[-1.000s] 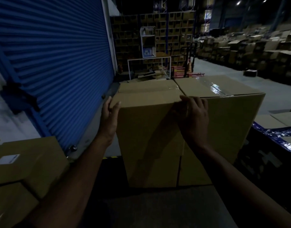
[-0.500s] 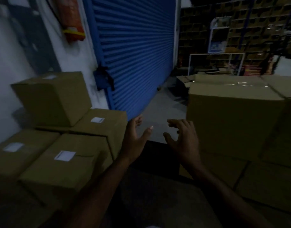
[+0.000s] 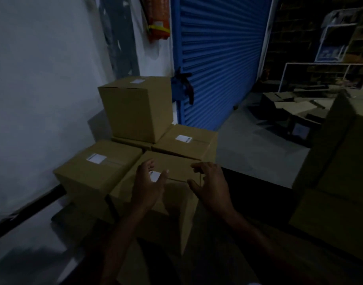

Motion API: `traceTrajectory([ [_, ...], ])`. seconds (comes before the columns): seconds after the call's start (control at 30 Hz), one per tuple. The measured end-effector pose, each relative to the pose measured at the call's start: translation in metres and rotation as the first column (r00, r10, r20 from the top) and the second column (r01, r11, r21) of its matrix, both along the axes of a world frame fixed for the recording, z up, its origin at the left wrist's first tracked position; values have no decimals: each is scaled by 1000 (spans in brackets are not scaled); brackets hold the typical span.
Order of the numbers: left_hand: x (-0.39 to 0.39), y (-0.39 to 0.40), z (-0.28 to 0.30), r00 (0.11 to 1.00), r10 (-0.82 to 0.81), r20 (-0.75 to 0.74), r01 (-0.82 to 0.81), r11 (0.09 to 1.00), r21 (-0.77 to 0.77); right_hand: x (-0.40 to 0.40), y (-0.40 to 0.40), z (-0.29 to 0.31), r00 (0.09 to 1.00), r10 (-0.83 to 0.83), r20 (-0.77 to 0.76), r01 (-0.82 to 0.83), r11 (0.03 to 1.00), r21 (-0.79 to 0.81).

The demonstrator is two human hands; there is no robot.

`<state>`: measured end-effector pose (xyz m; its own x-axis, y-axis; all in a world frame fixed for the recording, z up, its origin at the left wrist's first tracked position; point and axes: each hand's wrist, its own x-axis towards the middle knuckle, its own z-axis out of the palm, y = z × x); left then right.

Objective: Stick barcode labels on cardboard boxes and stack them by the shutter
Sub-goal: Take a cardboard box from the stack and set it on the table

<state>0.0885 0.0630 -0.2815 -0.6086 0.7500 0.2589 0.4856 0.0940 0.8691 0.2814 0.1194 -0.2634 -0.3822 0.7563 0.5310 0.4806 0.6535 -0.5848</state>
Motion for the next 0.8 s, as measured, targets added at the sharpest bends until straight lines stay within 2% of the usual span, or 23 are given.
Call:
traceTrajectory([
  [0.1, -43, -10, -6, 998, 42, -54, -49, 991, -123, -39, -7, -11, 1000, -9, 24, 11, 998, -60],
  [0.23, -88, -20, -21, 980, 40, -197, -102, 944, -314, -73, -15, -27, 984, -80, 156, 99, 988, -118],
  [0.4, -116, -19, -44, 985, -64, -162, -14, 899, -437, -83, -28, -50, 936, -192, 293, 267, 934, -239],
  [0.57, -136, -10, -56, 986, -60, -156, -34, 840, -542, -82, -37, -63, 957, -243, 155, 288, 833, -472],
  [0.67, -139, -9, -65, 995, -85, -59, 32, 794, -607, -74, -39, -62, 957, -249, 147, 289, 817, -499],
  [0.73, -134, -14, -66, 998, -66, -11, 47, 812, -582, -68, -42, -59, 949, -279, 146, 314, 801, -509],
  [0.8, -124, -22, -65, 998, -62, -30, 36, 838, -544, -59, -47, -56, 931, -339, 137, 359, 782, -509],
])
